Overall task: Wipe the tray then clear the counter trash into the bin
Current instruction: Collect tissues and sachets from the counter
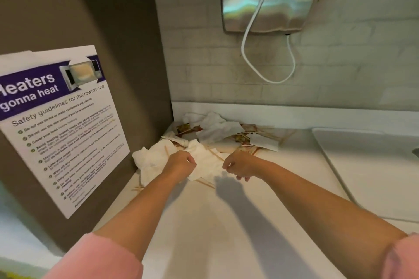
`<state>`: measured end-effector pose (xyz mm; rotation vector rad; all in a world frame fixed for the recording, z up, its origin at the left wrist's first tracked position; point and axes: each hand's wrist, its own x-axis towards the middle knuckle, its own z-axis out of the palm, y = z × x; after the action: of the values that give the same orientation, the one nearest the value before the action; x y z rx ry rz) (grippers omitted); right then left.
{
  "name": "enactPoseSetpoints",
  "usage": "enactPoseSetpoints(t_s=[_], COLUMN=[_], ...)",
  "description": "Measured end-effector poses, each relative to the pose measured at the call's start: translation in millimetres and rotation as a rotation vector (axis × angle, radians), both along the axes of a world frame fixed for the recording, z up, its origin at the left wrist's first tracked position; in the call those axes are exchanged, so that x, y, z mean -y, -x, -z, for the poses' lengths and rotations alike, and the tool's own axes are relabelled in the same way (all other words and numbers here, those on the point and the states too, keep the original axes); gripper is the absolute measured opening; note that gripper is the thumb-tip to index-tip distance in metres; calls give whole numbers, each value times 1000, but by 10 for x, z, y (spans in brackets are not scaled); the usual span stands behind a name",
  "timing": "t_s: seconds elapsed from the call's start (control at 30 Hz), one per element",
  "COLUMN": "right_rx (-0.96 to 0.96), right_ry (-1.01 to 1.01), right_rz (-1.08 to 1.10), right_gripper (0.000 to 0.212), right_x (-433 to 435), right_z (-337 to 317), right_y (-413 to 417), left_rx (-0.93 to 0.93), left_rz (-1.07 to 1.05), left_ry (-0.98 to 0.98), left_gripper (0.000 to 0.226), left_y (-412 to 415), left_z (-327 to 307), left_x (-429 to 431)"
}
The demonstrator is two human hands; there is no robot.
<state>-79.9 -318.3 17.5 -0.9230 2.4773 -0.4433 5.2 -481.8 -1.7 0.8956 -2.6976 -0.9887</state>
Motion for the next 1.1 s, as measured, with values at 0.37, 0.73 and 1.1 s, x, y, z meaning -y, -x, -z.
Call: enactPoseSetpoints(t_s=[0.37, 0.73, 1.1], right_rx=[-196, -229, -199], right_ry=[6, -4, 84], right_rz=[-82, -83, 70], right_gripper=[34, 20, 24], right_x=[340, 457, 382], right_z=[374, 657, 637], right_y=[720, 1013, 1147], left_rx=[25, 348, 38], left_rz=[-208, -103, -147], left_ry=[90, 321, -18], left_gripper=[46, 70, 57], left_y=[679, 920, 771], left_z=[282, 409, 7], left_x=[259, 155, 151])
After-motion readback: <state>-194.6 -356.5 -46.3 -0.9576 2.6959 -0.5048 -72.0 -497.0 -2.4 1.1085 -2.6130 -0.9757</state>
